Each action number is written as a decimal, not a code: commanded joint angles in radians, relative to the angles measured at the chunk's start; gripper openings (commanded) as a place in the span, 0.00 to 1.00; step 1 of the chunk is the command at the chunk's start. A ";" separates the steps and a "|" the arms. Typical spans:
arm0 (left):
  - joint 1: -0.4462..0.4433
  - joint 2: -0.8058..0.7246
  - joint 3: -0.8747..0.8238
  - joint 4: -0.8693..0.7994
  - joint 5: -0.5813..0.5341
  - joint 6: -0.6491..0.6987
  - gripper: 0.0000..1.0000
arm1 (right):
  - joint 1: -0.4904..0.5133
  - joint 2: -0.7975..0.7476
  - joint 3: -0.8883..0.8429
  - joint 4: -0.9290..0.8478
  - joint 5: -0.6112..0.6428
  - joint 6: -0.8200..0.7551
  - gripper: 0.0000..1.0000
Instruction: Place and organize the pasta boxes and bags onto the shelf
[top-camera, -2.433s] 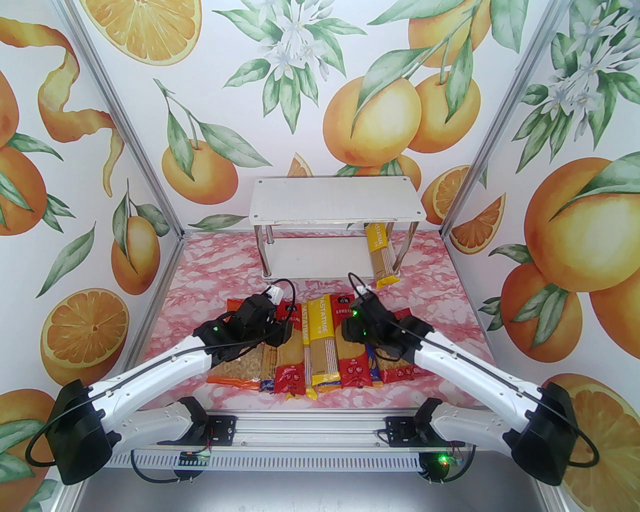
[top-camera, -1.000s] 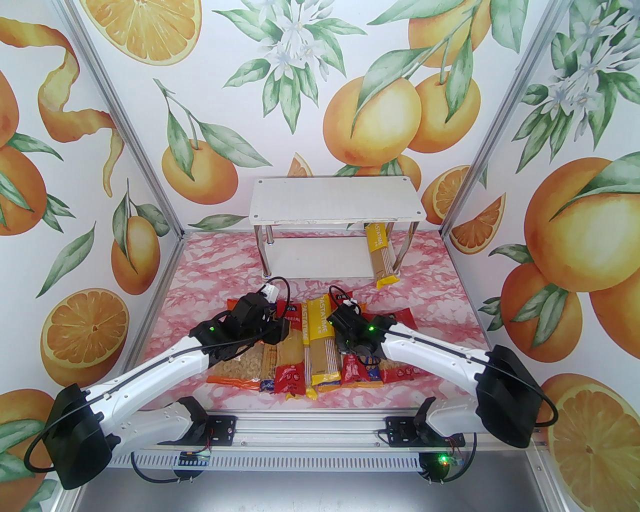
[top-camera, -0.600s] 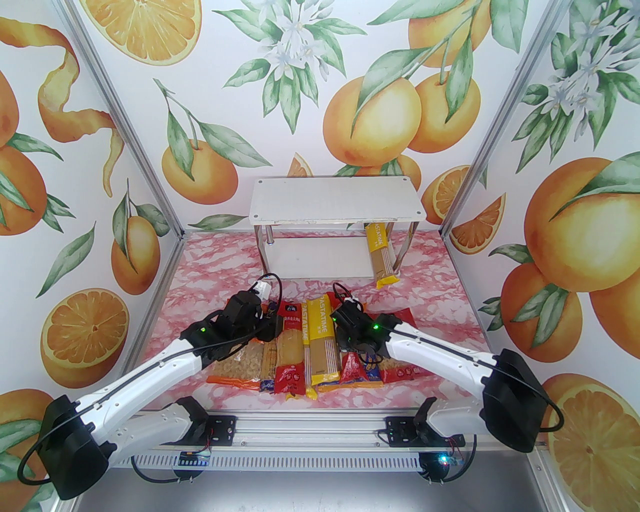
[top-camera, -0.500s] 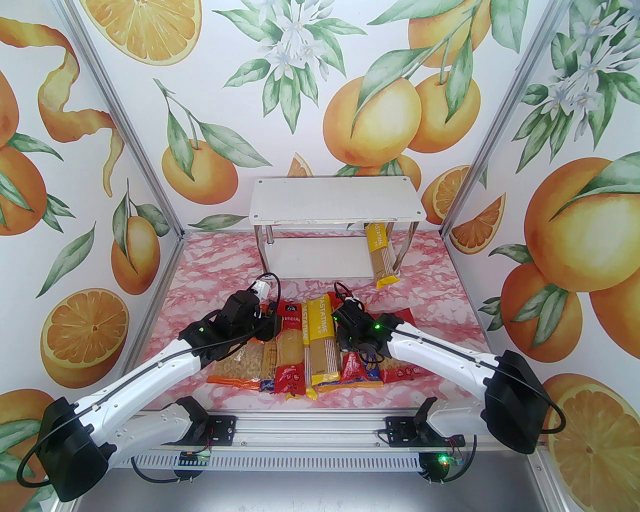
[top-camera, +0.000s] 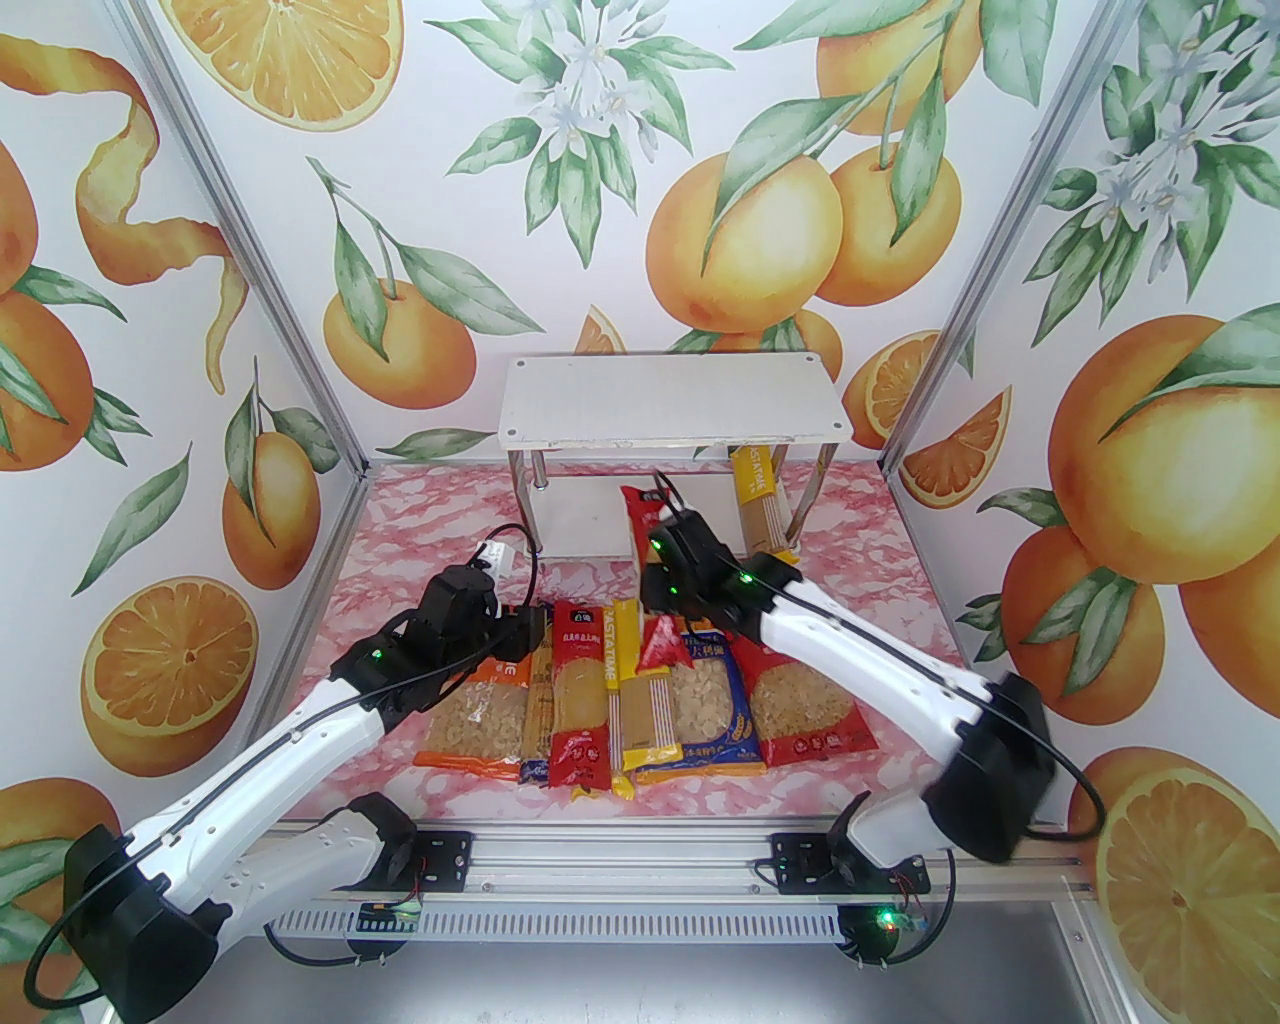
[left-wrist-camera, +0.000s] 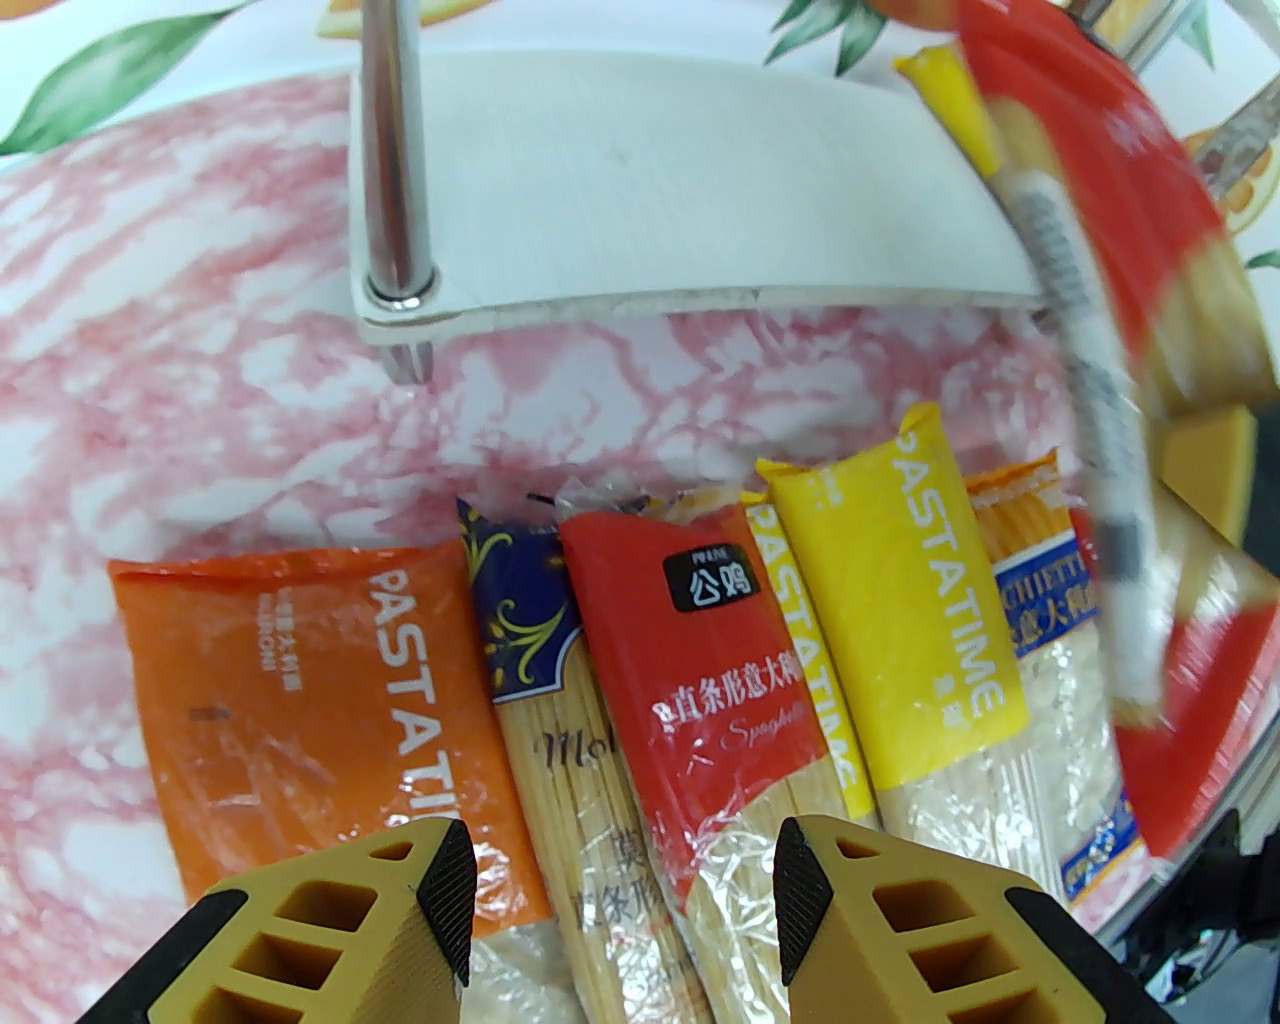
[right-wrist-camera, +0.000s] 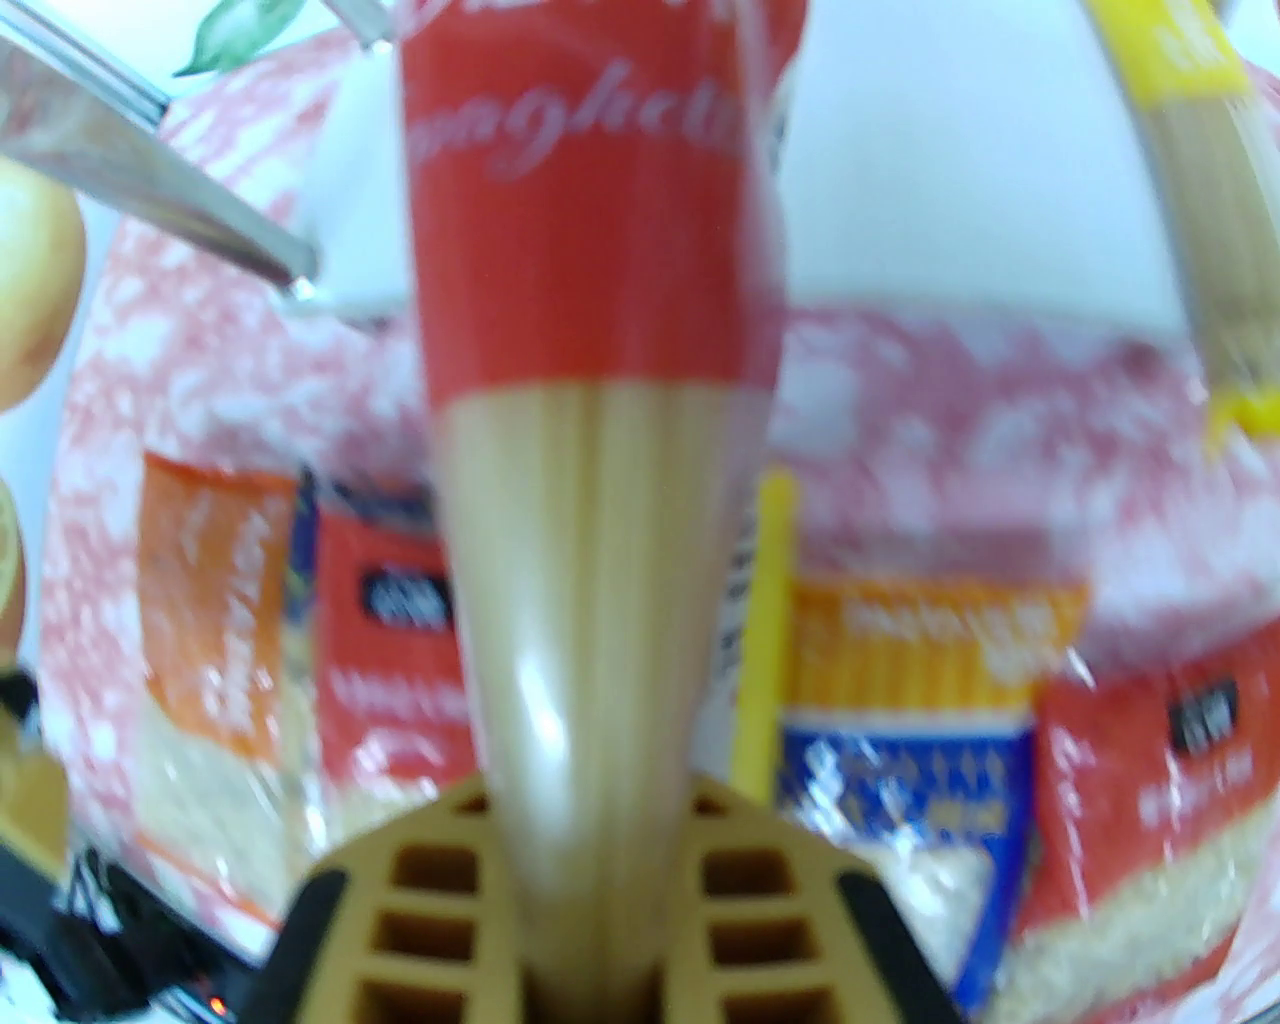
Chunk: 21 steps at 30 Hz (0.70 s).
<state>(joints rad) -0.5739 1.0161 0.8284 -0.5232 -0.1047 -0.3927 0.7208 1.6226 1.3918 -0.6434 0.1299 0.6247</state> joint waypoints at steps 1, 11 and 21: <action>0.010 -0.026 0.031 -0.036 -0.008 0.015 0.54 | -0.009 0.088 0.144 0.127 0.028 -0.042 0.00; 0.035 -0.072 0.012 -0.078 -0.015 0.022 0.55 | -0.016 0.352 0.391 0.216 0.035 0.026 0.00; 0.058 -0.124 -0.007 -0.115 -0.018 0.027 0.55 | -0.011 0.508 0.534 0.312 0.068 0.035 0.00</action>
<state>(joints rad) -0.5236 0.9218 0.8280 -0.6136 -0.1089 -0.3836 0.7105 2.1311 1.8393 -0.5129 0.1459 0.6533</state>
